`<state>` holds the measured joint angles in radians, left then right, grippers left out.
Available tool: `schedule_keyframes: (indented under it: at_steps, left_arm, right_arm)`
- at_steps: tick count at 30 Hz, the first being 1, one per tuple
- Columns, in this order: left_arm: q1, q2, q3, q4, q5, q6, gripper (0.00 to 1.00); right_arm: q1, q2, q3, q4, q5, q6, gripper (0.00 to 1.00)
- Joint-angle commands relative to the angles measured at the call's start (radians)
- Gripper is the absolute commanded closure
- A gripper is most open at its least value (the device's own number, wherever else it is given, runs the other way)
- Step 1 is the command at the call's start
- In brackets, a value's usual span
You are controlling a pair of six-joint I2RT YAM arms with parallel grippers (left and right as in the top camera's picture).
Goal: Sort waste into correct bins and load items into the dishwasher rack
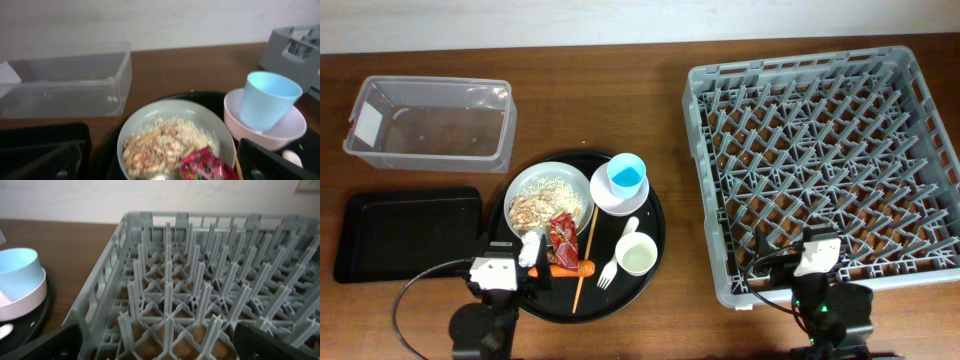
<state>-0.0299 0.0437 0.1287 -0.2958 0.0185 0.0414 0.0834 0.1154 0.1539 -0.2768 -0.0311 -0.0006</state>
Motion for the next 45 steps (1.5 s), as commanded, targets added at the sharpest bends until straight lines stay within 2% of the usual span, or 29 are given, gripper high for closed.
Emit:
schedule_keyframes:
  at_steps: [1,7,11,16,21,25,30,32,36,42,45]
  left_arm:
    - [-0.002,0.075,0.122,-0.066,-0.008,-0.003,0.01]
    - [-0.002,0.282,0.306,-0.187,-0.007,-0.004,0.01]
    - [-0.002,0.515,0.499,-0.369,-0.002,-0.004,0.01]
    - [-0.002,0.732,0.633,-0.497,0.138,-0.004,0.01]
    - [-0.002,0.922,0.678,-0.555,0.235,-0.003,0.01]
    - [-0.002,1.023,0.678,-0.572,0.248,-0.004,0.01]
    - [0.002,1.088,0.678,-0.582,0.232,-0.088,0.01]
    - [0.01,1.122,0.678,-0.604,0.167,-0.193,0.01]
    - [0.066,1.186,0.678,-0.642,0.153,-0.315,0.01]
    - [0.161,1.276,0.678,-0.64,0.161,-0.349,0.01]
    - [0.169,1.329,0.678,-0.604,0.161,-0.348,0.09]
  right_arm:
    - [0.008,0.104,0.142,-0.059,-0.009,0.009,0.01]
    - [0.008,0.342,0.386,-0.257,-0.009,0.009,0.01]
    - [0.008,0.543,0.613,-0.469,-0.01,0.009,0.01]
    - [0.008,0.671,0.736,-0.582,-0.049,0.009,0.01]
    - [0.008,0.724,0.748,-0.61,-0.058,0.008,0.01]
    - [0.008,0.753,0.748,-0.634,-0.035,0.009,0.01]
    - [0.007,0.763,0.748,-0.632,-0.035,0.009,0.01]
    - [0.007,0.763,0.748,-0.632,-0.035,0.009,0.01]
    - [0.007,0.763,0.748,-0.632,-0.035,0.009,0.01]
    - [0.007,0.763,0.748,-0.632,-0.035,0.009,0.01]
    - [0.007,0.763,0.748,-0.632,-0.035,0.009,0.01]
